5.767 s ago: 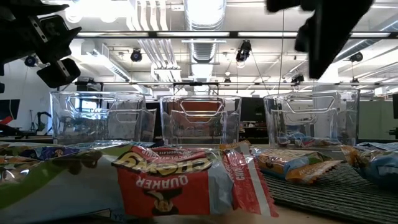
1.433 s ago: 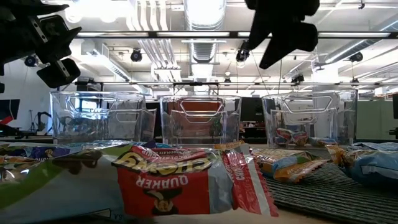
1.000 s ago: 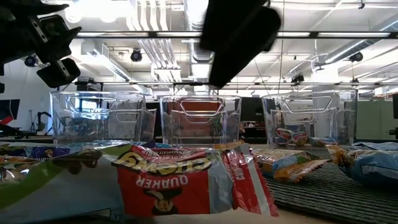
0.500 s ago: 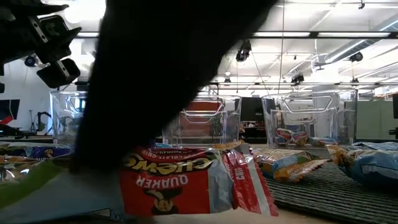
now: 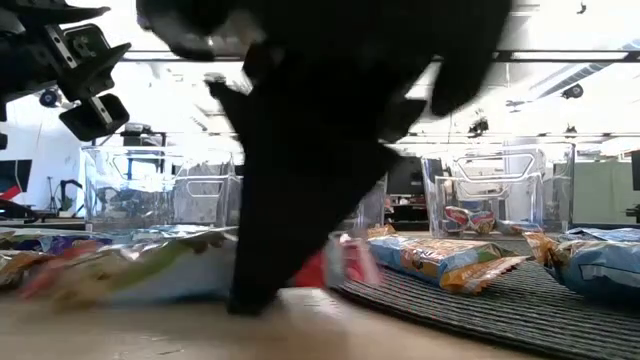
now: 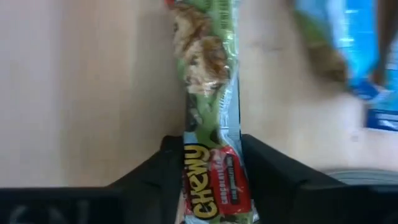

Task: Pick and place Granola Bars by type
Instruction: Put the red granola bar into the right transparent bin

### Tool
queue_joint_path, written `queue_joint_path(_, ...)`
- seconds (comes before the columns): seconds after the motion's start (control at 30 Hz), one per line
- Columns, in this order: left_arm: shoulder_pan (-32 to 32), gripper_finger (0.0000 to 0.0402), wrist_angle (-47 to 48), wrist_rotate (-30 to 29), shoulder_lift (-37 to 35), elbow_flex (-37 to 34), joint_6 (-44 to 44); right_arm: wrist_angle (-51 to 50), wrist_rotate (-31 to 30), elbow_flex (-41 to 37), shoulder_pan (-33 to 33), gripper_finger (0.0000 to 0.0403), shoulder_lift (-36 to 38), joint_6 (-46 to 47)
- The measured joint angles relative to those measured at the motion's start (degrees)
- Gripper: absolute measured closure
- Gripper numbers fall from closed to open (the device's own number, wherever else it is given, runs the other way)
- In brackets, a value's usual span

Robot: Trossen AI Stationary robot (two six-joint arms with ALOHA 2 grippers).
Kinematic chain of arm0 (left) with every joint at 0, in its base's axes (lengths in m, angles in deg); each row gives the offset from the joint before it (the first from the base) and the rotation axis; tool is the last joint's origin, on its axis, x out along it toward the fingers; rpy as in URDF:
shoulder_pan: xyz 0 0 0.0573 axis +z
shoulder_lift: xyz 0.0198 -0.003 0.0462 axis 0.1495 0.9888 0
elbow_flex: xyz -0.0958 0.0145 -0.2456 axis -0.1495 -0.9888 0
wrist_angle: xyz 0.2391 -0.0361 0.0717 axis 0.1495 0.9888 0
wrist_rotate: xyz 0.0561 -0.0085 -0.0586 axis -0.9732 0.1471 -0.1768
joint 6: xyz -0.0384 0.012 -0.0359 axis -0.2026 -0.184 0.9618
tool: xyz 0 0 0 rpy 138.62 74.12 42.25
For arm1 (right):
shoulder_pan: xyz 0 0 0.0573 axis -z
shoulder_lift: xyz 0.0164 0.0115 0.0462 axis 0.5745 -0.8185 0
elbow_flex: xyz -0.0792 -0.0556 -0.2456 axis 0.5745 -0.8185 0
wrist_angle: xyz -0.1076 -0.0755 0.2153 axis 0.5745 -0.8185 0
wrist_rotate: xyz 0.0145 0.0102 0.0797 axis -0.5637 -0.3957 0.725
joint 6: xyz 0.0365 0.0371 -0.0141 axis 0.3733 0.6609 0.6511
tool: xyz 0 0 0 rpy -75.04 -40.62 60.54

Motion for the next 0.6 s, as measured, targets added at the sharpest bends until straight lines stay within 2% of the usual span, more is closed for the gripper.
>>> queue_joint_path(0.17, 0.0, 0.0260, 0.0, 0.0, 0.0, 0.0, 0.0, -1.2, 1.5, 0.0, 3.8, 0.0324, 1.8, 3.4)
queue_joint_path(0.3, 0.0, 0.0260, 0.1, 0.0, 0.0, 0.0, 0.0, -1.8, 0.8, 0.3, 4.9, 0.0337, 8.7, -0.5)
queue_joint_path(0.37, 0.0, 0.0260, 0.1, 0.0, 0.0, 0.0, 0.0, -2.4, -1.8, 0.3, 5.2, 0.0339, 13.9, -0.4)
queue_joint_path(0.43, 0.0, 0.0260, 0.1, 0.0, 0.0, 0.0, 0.0, -5.1, -8.2, 0.3, 5.5, 0.0339, 19.0, 3.2)
queue_joint_path(0.5, 0.0, 0.0260, 0.1, 0.0, 0.0, 0.0, 0.0, -12.6, -19.8, 0.0, 5.8, 0.0340, 23.4, 14.9)
queue_joint_path(0.57, 0.0, 0.0260, 0.1, 0.0, 0.0, 0.0, 0.0, -26.5, -30.4, -0.3, 6.5, 0.0340, 27.5, 37.1)
queue_joint_path(0.6, 0.0, 0.0260, 0.1, 0.0, 0.0, 0.0, 0.0, -34.4, -33.9, -0.6, 6.9, 0.0340, 29.8, 49.7)
